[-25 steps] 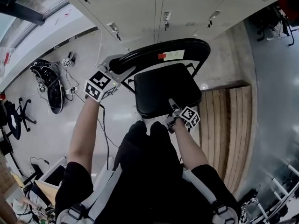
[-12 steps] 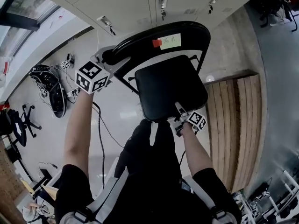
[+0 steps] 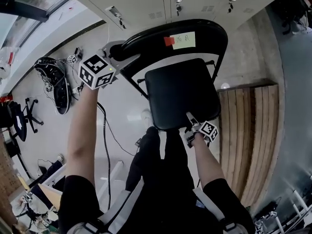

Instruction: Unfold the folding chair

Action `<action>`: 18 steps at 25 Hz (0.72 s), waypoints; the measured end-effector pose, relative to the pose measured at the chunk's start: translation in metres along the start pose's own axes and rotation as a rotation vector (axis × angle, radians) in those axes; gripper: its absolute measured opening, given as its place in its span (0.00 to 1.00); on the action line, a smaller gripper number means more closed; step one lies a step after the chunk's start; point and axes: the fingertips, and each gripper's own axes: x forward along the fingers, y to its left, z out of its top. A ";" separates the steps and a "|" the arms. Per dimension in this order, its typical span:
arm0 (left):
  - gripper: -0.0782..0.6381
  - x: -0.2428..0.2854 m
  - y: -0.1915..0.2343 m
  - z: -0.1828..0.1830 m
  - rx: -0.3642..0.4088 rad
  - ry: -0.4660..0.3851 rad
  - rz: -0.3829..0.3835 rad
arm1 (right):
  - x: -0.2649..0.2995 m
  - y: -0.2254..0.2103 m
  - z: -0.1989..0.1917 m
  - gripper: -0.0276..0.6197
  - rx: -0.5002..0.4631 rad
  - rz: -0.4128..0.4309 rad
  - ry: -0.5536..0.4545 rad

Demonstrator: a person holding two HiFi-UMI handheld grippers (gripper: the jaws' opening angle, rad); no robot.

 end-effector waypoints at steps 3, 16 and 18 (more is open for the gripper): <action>0.36 -0.002 -0.004 -0.004 -0.002 -0.005 -0.004 | 0.004 -0.012 -0.002 0.48 -0.006 0.007 -0.001; 0.36 0.018 -0.010 -0.026 0.035 0.001 -0.083 | 0.016 -0.082 -0.020 0.55 0.016 0.065 -0.040; 0.36 0.020 -0.019 -0.028 0.038 -0.024 -0.096 | 0.014 -0.096 -0.022 0.56 0.028 0.061 -0.034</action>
